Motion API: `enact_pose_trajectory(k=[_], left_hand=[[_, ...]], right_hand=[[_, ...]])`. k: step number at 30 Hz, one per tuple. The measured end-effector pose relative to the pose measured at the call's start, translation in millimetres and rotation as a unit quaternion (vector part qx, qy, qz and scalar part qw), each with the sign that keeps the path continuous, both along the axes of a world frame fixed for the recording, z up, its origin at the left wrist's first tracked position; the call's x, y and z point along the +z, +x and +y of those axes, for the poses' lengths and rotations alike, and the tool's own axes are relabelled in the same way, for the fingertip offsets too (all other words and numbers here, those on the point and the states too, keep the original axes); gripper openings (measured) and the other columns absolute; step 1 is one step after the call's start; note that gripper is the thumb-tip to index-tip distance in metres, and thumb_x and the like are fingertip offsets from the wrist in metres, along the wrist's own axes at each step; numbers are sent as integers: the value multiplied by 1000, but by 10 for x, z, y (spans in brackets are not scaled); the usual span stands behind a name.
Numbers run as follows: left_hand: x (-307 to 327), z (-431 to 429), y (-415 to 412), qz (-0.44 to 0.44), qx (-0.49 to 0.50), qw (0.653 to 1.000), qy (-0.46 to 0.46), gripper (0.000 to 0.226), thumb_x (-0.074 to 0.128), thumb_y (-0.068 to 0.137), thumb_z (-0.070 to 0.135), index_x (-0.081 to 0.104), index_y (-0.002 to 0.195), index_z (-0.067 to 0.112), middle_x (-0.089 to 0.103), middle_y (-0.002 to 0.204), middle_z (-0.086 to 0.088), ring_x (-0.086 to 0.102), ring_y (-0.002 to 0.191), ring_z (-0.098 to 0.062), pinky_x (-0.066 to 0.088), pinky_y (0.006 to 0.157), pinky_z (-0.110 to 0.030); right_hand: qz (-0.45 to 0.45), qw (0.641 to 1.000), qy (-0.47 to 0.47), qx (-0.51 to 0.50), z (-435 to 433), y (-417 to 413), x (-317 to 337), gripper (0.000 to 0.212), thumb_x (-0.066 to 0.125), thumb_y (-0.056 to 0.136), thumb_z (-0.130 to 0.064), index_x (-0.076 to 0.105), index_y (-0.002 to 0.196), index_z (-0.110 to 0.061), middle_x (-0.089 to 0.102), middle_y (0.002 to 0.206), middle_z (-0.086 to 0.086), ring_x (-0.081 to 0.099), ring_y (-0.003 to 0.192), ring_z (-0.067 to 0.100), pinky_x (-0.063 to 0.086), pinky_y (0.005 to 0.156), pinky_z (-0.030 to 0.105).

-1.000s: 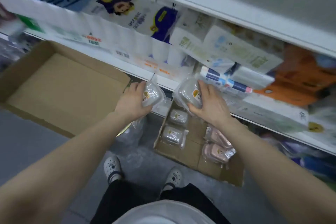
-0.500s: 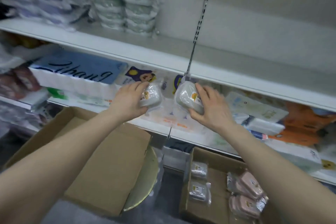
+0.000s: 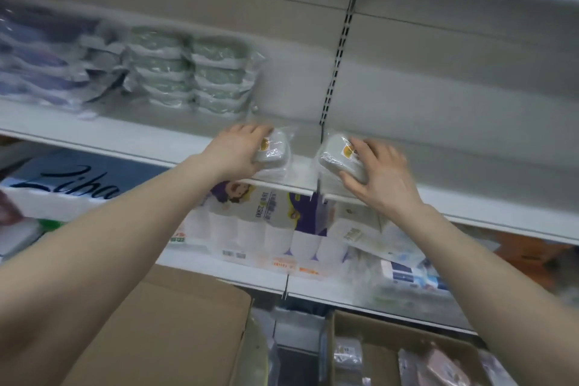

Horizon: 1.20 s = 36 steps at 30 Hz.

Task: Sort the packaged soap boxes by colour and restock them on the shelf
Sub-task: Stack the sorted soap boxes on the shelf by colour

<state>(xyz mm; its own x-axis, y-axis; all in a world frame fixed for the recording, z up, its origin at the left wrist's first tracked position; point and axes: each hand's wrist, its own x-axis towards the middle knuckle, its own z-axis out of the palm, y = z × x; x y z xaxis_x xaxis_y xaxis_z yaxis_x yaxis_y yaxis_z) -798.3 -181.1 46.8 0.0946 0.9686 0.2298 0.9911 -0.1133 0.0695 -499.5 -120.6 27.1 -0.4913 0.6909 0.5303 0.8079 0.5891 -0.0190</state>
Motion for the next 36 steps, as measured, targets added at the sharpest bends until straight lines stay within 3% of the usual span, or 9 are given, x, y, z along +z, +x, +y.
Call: enact_pose_trajectory(k=[3, 8, 14, 18, 20, 23, 25, 29, 36], left_hand=[[56, 479, 66, -4, -5, 1000, -28, 71, 65, 83, 30, 31, 144, 22, 47, 139, -4, 46, 124, -29, 38, 102, -38], [79, 1209, 239, -9, -26, 998, -64, 44, 61, 77, 17, 46, 117, 25, 56, 112, 4, 57, 101, -23, 48, 80, -32], [-22, 1671, 328, -12, -39, 992, -120, 58, 58, 85, 17, 39, 139, 24, 49, 134, 3, 47, 123, -21, 37, 102, -37], [-184, 1650, 290, 17, -43, 992, -119, 59, 50, 95, 22, 26, 148, 26, 23, 156, 2, 18, 144, -19, 17, 115, -40], [-306, 1593, 245, 15, -34, 996, -81, 60, 48, 97, 22, 23, 150, 29, 15, 159, 3, 11, 147, -21, 12, 117, -42], [-507, 1462, 210, -15, -72, 994, 81, 50, 55, 90, 16, 48, 139, 21, 46, 143, -7, 41, 131, -32, 28, 105, -39], [-604, 1404, 205, -16, -80, 983, 164, 48, 55, 81, 14, 57, 129, 15, 58, 128, -9, 52, 116, -34, 30, 96, -37], [-651, 1402, 221, 2, -77, 981, 179, 58, 60, 73, 0, 55, 130, 14, 57, 128, -9, 50, 116, -36, 30, 99, -40], [-635, 1432, 206, 32, -73, 986, 147, 74, 65, 64, -8, 51, 134, 14, 53, 133, -8, 48, 121, -38, 27, 102, -41]], right_hand=[[11, 999, -20, -23, 327, 59, 32, 61, 49, 81, -58, 53, 133, -25, 61, 116, 6, 54, 106, 34, 43, 88, 43], [-8, 996, -72, -43, 840, 227, 18, 55, 58, 86, -53, 47, 135, -30, 59, 120, 0, 51, 110, 31, 41, 90, 40], [-19, 988, -151, -11, 1279, 191, -9, 49, 59, 88, -50, 44, 132, -32, 52, 127, -3, 46, 115, 27, 40, 94, 39], [-34, 983, -178, 23, 1411, 42, -27, 49, 55, 91, -48, 38, 135, -33, 49, 130, -4, 42, 119, 25, 37, 98, 39], [-38, 982, -179, 43, 1459, -29, -43, 48, 54, 91, -45, 38, 134, -33, 48, 129, -4, 42, 119, 25, 37, 99, 39], [-44, 981, -179, 57, 1497, -139, -62, 44, 48, 91, -42, 41, 132, -30, 48, 127, -1, 43, 120, 27, 37, 100, 41], [-68, 981, -172, 55, 1513, -205, -106, 47, 38, 93, -41, 40, 138, -27, 45, 137, 1, 39, 130, 29, 32, 106, 44], [-122, 980, -156, 19, 1511, -264, -238, 48, 30, 105, -31, 25, 153, -29, 21, 161, -3, 15, 148, 23, 10, 118, 43], [-145, 980, -134, 15, 1474, -257, -253, 49, 26, 106, -29, 18, 155, -28, 16, 163, -2, 11, 150, 23, 5, 120, 44]])
